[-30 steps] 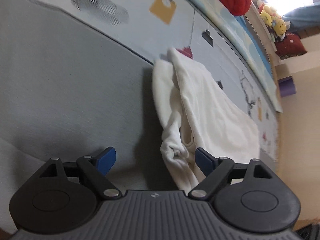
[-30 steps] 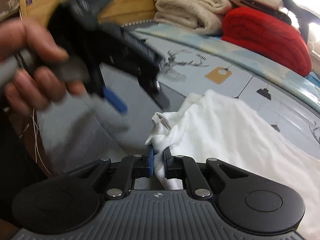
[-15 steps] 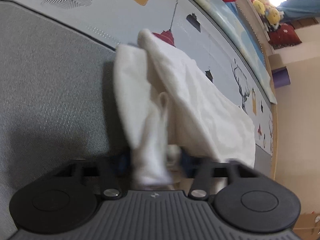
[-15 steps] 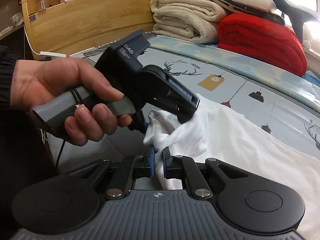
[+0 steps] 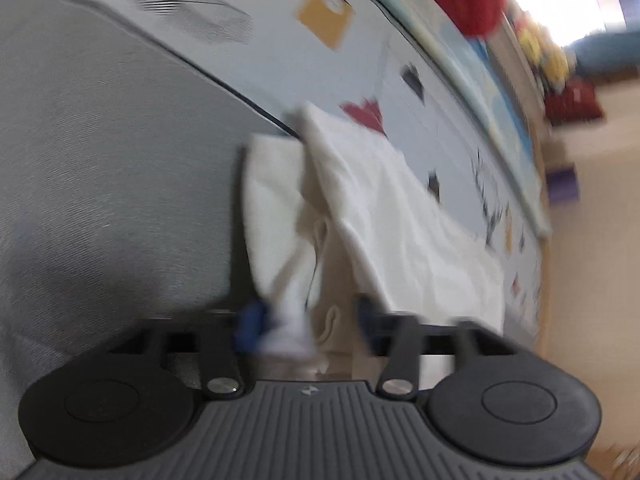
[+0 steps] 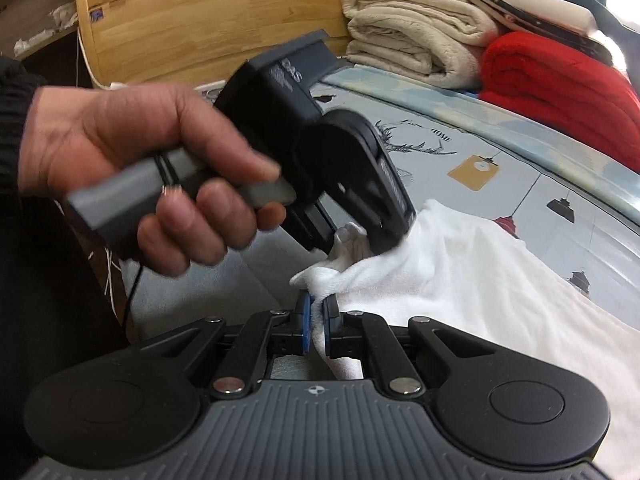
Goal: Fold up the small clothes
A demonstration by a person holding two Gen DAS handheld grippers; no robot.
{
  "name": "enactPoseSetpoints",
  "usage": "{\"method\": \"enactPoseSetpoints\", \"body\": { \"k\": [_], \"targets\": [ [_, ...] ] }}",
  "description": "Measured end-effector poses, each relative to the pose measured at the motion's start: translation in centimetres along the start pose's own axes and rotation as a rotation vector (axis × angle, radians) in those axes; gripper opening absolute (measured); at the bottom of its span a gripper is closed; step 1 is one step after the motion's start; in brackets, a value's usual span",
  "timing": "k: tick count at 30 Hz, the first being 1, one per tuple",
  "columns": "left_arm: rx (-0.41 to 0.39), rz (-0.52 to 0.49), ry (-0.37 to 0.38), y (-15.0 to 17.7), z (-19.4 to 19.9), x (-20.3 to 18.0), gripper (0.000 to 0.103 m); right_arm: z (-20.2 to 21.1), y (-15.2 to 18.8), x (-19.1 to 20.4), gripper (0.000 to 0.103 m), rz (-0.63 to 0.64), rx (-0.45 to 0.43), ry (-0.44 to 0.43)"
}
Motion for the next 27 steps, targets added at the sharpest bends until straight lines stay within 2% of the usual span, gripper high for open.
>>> {"method": "enactPoseSetpoints", "body": {
  "k": [1,7,15,19,22,24,25,26,27],
  "targets": [
    [-0.007,0.012,0.025,0.0,0.3,0.2,0.083,-0.2,0.0,0.1,0.006,-0.002,0.004,0.001],
    [0.048,0.011,0.063,-0.4,-1.0,-0.6,0.085,-0.1,0.0,0.1,0.006,-0.006,0.001,-0.001],
    [0.001,0.197,0.279,-2.2,-0.6,1.1,0.087,0.4,0.2,-0.9,0.006,-0.020,-0.012,-0.010],
    [0.014,0.143,0.245,-2.5,-1.0,0.0,0.090,0.3,0.0,-0.9,0.006,-0.016,-0.013,-0.020],
    [0.018,0.084,0.168,-2.5,-1.6,-1.0,0.090,0.1,0.0,-0.7,0.006,-0.009,-0.009,-0.029],
    [0.026,0.059,0.121,-2.4,-2.0,-1.3,0.084,0.1,0.0,-0.5,0.006,-0.006,-0.007,-0.034],
    [0.032,0.054,0.105,-2.3,-2.3,-1.3,0.072,0.0,0.0,-0.5,0.006,-0.003,-0.006,-0.036],
    [0.034,0.048,0.079,-2.3,-2.4,-1.3,0.055,0.0,-0.1,-0.4,0.006,0.000,-0.005,-0.038],
    [0.031,0.040,0.057,-2.3,-2.4,-1.2,0.044,-0.1,-0.1,-0.3,0.006,0.003,-0.003,-0.041]
  ]
}}
Point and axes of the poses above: each gripper's, at about its wrist camera, not at the fingertips, and z roughly against the way its jaws point, x to its left, y to its underside, the point moved 4 cm from there along -z, roughly the way its jaws point, and after that the axes turned 15 degrees about x, right-handed, at the moved point
